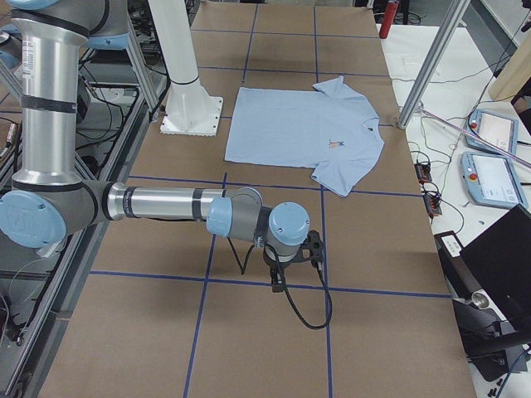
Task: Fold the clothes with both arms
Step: 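Move the right gripper toward the shirt sleeve farthest from the left arm, then grasp the sleeve with the right gripper and fold it toward the collar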
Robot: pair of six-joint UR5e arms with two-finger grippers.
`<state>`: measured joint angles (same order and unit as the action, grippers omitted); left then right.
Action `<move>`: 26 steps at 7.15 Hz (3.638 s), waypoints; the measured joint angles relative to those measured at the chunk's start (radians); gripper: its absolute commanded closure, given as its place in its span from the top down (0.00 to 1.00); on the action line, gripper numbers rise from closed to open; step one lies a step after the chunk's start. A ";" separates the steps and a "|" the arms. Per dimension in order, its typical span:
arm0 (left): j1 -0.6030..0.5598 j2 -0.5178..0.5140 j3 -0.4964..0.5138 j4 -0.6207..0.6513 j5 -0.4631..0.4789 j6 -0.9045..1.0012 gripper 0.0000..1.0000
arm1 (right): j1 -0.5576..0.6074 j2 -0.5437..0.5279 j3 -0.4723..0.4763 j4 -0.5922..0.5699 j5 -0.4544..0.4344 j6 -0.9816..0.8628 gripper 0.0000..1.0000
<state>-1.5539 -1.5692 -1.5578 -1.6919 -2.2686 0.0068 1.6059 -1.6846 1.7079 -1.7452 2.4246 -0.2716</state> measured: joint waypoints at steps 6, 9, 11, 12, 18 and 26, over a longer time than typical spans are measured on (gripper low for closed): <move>0.003 -0.135 0.000 -0.027 -0.003 0.004 1.00 | -0.027 0.173 -0.028 0.021 0.030 0.104 1.00; 0.038 -0.180 0.009 -0.165 -0.006 0.001 1.00 | -0.157 0.383 -0.131 0.097 0.061 0.231 1.00; 0.067 -0.181 0.015 -0.214 -0.001 0.000 1.00 | -0.267 0.434 -0.295 0.471 0.027 0.481 1.00; 0.079 -0.184 0.022 -0.252 -0.002 0.001 1.00 | -0.335 0.456 -0.382 0.690 -0.042 0.650 1.00; 0.107 -0.174 0.036 -0.360 -0.005 -0.002 1.00 | -0.608 0.553 -0.536 0.952 -0.321 0.948 0.87; 0.107 -0.174 0.041 -0.361 -0.006 0.001 1.00 | -0.628 0.606 -0.591 0.925 -0.325 0.944 0.00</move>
<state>-1.4465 -1.7428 -1.5165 -2.0525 -2.2745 0.0077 0.9780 -1.0788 1.1173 -0.8199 2.0995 0.6723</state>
